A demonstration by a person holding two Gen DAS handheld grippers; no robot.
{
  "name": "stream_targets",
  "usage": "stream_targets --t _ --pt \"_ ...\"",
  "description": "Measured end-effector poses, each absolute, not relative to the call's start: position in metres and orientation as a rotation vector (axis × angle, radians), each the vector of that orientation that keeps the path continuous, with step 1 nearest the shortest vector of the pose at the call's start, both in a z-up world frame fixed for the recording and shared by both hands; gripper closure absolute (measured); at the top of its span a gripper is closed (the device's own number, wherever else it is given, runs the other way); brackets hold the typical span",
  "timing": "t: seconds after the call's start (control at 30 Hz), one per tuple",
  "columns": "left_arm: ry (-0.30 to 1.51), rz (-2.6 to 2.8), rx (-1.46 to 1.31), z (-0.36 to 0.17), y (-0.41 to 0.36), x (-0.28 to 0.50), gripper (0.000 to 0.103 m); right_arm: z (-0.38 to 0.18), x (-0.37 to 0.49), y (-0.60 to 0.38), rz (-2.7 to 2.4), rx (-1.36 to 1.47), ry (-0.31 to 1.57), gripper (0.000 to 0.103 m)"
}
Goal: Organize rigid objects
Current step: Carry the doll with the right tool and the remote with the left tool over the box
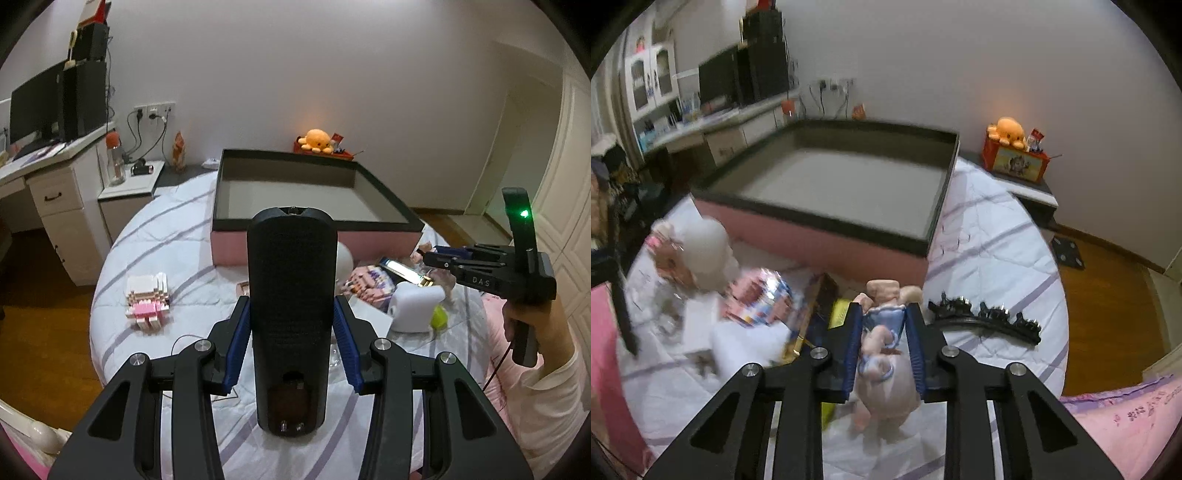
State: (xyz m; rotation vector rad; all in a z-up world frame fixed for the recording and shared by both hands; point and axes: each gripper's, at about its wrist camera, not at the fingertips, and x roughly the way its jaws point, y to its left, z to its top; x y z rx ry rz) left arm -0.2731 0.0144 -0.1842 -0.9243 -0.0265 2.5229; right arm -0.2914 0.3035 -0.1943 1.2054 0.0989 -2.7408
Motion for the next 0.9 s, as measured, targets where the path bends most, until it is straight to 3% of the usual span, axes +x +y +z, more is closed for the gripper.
stream_targets --t 0.3,0.9 --pt "-0.035 2.513 -0.888 -0.175 0.016 -0.267 0.059 -0.176 -0.279 0.303 -2.744 1.094 -0.019 0.081" --pt "-0.013 2.514 -0.794 -0.147 0.024 -0.266 0.059 -0.151 -0.282 0.290 -2.731 1.006 -0.024 0.081"
